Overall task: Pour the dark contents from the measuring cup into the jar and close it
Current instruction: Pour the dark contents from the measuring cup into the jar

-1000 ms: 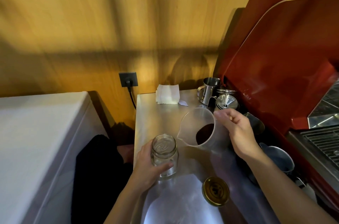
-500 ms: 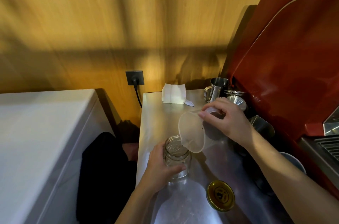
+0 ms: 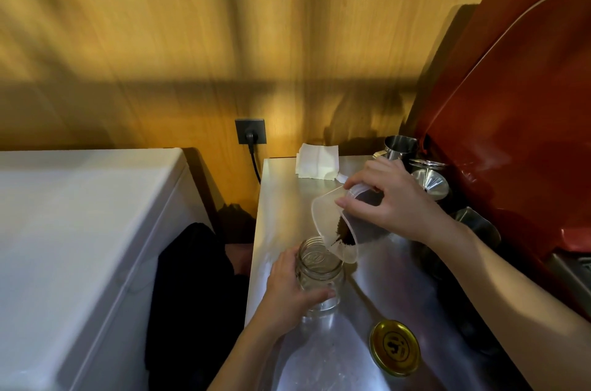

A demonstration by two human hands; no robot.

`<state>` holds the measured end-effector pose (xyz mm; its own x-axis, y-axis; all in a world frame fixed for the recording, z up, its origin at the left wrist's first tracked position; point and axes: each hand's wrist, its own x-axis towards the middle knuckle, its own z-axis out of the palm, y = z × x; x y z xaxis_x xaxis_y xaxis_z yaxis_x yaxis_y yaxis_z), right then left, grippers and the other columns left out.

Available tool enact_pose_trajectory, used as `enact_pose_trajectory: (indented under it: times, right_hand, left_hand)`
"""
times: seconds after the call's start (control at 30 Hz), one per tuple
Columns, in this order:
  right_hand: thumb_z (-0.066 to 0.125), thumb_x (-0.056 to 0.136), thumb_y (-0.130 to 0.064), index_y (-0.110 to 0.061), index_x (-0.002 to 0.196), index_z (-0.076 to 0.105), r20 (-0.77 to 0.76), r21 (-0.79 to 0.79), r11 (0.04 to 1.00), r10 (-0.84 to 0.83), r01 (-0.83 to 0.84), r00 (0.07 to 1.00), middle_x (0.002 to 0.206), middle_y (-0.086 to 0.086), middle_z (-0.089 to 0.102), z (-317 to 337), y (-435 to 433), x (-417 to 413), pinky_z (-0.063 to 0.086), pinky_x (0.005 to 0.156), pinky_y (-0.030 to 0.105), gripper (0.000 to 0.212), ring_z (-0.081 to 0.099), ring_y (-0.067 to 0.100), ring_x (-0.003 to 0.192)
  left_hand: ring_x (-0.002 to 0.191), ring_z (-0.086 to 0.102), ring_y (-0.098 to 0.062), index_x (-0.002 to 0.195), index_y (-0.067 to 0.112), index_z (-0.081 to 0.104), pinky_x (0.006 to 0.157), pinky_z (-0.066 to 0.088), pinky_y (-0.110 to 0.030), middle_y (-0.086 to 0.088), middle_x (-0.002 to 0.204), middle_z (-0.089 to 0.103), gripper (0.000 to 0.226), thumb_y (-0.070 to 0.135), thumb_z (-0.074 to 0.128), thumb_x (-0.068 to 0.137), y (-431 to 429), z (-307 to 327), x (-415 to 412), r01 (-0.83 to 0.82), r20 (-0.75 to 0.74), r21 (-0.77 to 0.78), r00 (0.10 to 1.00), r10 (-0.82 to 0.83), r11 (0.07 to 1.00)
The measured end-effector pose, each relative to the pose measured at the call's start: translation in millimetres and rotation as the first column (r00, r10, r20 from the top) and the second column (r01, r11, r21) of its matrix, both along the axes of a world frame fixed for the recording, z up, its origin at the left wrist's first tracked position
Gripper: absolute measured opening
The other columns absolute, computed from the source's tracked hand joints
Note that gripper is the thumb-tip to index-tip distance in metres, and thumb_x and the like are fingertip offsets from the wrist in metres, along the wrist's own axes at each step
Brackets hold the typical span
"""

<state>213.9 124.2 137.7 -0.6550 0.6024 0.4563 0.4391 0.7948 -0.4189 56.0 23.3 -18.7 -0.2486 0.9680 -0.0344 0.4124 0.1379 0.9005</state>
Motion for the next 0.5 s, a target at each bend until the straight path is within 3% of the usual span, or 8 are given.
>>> enact_pose_trajectory:
  times: [0.13,0.23,0.33,0.5]
  right_hand:
    - [0.073,0.076,-0.029,-0.009,0.086,0.066,0.017,0.038,0.999,0.025,-0.026,1.0,0.075,-0.006,0.05,-0.1,1.0,-3.9,0.02,0.077,0.024,0.023,0.035,0.005,0.08]
    - [0.072,0.077,-0.031,-0.01,0.087,0.067,0.079,0.061,0.997,0.037,-0.042,0.996,0.078,0.002,0.056,-1.2,3.4,-6.2,0.026,0.083,0.032,0.024,0.043,0.015,0.083]
    - [0.07,0.078,-0.033,-0.01,0.089,0.066,0.114,0.071,0.995,0.057,-0.065,0.992,0.078,0.003,0.055,-2.6,4.3,-8.3,0.03,0.086,0.04,0.026,0.044,0.018,0.083]
    - [0.067,0.075,-0.04,-0.009,0.087,0.067,0.128,0.096,0.992,0.067,-0.08,0.989,0.072,0.004,0.054,-3.7,4.1,-12.1,0.032,0.083,0.042,0.034,0.045,0.018,0.079]
  left_hand:
    - [0.122,0.049,-0.016,0.121,0.042,0.039,0.106,0.043,-0.043,0.008,0.125,0.053,0.077,0.038,0.085,0.06,-0.3,1.2,-0.5,0.004,-0.008,0.008,1.0,-0.004,1.0]
    - [0.121,0.049,-0.015,0.121,0.041,0.039,0.106,0.043,-0.043,0.008,0.124,0.053,0.077,0.04,0.085,0.059,-0.5,1.1,-0.9,0.002,-0.023,0.02,1.0,-0.002,1.0]
    - [0.121,0.048,-0.014,0.117,0.046,0.036,0.106,0.042,-0.039,0.01,0.124,0.051,0.076,0.042,0.085,0.058,-1.0,1.2,-0.3,-0.003,-0.029,0.022,1.0,0.004,1.0]
    - [0.12,0.048,-0.013,0.116,0.046,0.036,0.103,0.041,-0.03,0.011,0.122,0.049,0.079,0.049,0.08,0.051,-1.6,0.4,0.6,-0.015,-0.006,0.015,1.0,0.015,1.0]
